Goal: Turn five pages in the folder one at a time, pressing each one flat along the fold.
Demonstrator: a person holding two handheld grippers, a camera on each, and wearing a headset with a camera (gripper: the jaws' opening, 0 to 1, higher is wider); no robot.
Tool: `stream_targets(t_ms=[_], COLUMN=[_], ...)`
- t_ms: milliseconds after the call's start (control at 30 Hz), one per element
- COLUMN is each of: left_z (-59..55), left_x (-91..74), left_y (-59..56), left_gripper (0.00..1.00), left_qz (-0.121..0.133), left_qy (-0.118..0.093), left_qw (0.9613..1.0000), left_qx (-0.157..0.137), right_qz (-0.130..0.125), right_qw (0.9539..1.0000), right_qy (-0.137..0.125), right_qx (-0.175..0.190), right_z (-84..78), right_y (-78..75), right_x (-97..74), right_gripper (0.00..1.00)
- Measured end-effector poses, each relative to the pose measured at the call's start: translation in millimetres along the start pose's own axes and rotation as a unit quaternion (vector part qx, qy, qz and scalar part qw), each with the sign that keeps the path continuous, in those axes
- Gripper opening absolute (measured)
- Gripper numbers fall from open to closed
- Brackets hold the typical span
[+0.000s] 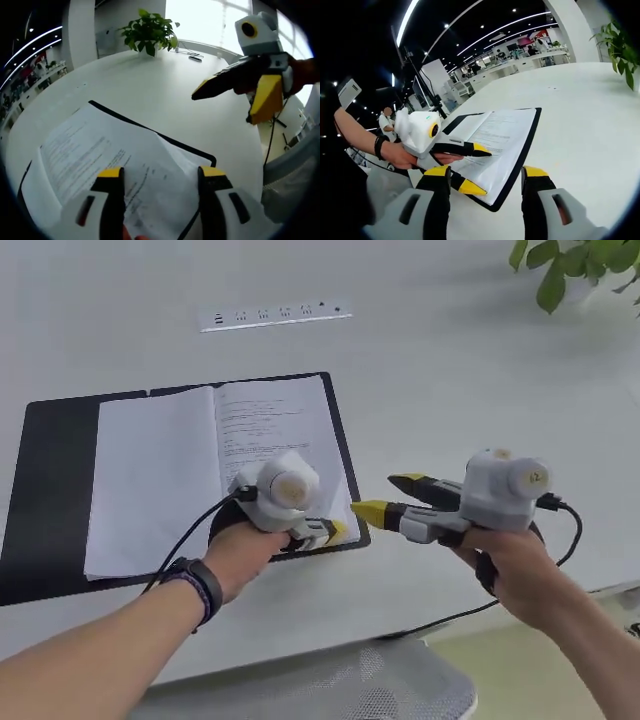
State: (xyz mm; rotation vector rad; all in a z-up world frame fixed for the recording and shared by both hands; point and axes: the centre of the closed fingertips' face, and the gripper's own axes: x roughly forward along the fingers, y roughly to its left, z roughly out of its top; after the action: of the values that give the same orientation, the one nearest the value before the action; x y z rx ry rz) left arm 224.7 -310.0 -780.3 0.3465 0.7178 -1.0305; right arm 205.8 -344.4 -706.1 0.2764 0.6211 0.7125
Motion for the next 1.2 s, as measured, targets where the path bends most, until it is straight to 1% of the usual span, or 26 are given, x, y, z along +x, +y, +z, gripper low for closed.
stream_targets(t_ms=[100,200,533,700,800,867,967,1200], left_z=[-0.2,-0.1,0.2,0.8,0.4,0.2,0.2,-0.1], left_x=[0.0,0.1,0.7,0.5,0.2,0.2,0.3,-0.1], left_y=[-0.2,-0.3,-0.6,-0.7,-0.9,-1.1,-0.8,-1.2], left_gripper=[0.59,0.59,0.60,0.60,0.60,0.60,0.60,0.61], left_qz=[0.000,0.000,0.002,0.001,0.000,-0.001,-0.002,-0.005], left_qy=[0.000,-0.001,-0.002,-0.002,-0.002,-0.002,-0.002,-0.001], left_qw=[1.0000,1.0000,1.0000,1.0000,1.0000,1.0000,1.0000,1.0000], left_qx=[0.001,0.000,-0.006,-0.006,-0.007,-0.006,-0.007,-0.005], right_qz=[0.004,0.007,0.016,0.024,0.033,0.034,0.041,0.051], right_qw=[0.9999,0.9998,0.9992,0.9985,0.9981,0.9978,0.9969,0.9950], right_qy=[0.002,-0.001,0.017,0.021,0.016,0.019,0.027,0.037], right_qx=[0.010,0.018,0.034,0.045,0.049,0.053,0.062,0.077], right_z=[1.3,3.2,-6.2,-10.7,-9.2,-10.8,-15.8,-23.5], right_y=[-2.0,-2.2,-6.1,-5.9,-3.4,-4.4,-4.5,-3.1], right_x=[7.9,14.2,31.9,38.2,40.1,42.6,46.2,50.2], right_gripper=[0.50,0.50,0.44,0.35,0.29,0.28,0.24,0.16])
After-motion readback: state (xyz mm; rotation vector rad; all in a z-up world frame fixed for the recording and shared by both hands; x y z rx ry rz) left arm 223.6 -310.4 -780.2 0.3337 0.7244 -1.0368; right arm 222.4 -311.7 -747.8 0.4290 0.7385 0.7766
